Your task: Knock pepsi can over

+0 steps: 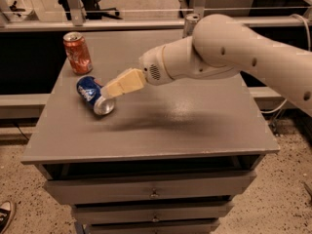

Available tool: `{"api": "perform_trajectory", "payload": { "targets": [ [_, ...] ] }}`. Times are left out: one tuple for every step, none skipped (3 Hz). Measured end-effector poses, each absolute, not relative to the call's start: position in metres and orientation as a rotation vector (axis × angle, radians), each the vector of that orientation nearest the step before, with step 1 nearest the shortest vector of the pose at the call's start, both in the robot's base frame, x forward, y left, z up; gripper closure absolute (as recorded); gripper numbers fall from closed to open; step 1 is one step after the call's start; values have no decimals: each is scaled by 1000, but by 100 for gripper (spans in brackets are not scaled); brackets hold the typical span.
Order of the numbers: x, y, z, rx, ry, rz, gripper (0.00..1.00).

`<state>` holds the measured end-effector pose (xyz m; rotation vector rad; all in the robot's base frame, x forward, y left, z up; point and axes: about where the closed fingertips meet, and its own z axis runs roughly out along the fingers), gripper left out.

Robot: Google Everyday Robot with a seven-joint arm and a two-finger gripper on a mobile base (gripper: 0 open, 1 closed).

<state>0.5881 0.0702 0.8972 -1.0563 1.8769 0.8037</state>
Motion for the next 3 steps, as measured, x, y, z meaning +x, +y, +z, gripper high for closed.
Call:
{"api": "perform_trajectory", "payload": {
  "targets": [
    [576,7,916,-1101,1792,756,0],
    [569,-75,940,-1113,1707,702,0],
    [564,-77,947,-1142,1683,697,0]
  ]
}}
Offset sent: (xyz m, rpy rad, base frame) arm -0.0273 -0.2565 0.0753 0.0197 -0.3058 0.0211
